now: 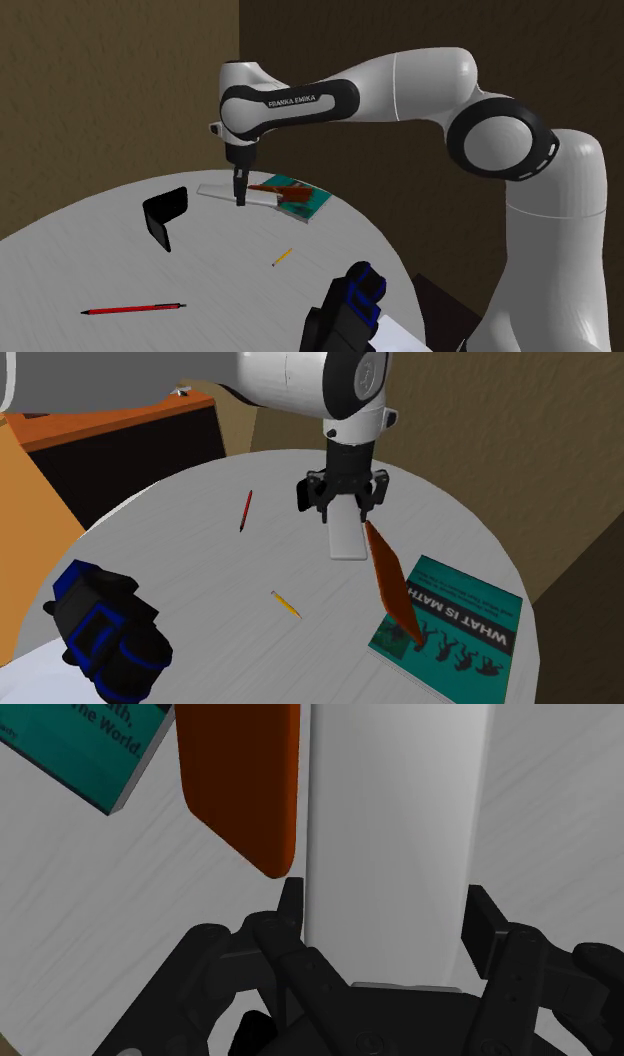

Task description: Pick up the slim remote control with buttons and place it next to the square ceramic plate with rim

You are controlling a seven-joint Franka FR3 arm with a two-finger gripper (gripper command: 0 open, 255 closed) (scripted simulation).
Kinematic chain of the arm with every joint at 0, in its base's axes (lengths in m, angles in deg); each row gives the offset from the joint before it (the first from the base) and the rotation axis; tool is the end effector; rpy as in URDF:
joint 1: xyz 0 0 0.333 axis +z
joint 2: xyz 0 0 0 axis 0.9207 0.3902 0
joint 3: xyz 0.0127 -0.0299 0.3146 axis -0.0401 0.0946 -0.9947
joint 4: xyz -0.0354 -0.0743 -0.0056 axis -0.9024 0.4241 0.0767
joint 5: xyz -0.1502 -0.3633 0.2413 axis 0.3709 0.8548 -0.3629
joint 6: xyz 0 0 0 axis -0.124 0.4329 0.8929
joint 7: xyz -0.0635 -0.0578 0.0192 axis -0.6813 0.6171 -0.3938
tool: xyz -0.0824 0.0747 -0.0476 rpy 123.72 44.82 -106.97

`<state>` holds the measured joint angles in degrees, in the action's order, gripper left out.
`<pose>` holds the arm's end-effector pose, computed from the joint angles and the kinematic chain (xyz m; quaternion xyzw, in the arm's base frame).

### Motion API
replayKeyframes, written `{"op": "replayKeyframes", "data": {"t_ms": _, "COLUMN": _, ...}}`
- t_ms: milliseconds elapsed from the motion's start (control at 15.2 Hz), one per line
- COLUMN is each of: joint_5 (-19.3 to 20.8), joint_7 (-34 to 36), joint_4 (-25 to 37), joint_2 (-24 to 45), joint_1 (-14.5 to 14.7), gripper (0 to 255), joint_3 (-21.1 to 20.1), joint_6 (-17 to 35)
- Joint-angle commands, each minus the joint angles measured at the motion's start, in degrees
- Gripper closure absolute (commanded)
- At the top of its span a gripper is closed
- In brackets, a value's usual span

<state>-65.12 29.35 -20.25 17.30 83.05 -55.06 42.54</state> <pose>0.6924 0.2736 0.4083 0.8754 0.4833 -0.0019 0.0060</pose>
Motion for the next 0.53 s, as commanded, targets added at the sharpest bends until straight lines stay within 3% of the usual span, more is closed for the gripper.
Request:
{"op": "replayKeyframes", "data": {"t_ms": 0, "joint_5": 0.0, "joint_7": 0.0, "joint_4": 1.3, "joint_2": -0.1, "joint_1": 0.1, "gripper": 255, "joint_3": 0.0, "joint_6": -1.4}}
{"op": "replayKeyframes", "data": {"t_ms": 462, "joint_5": -0.5, "joint_7": 6.8, "joint_4": -12.6, "joint_2": -9.7, "joint_1": 4.0, "gripper": 255, "joint_3": -2.6, "joint_6": 2.8}}
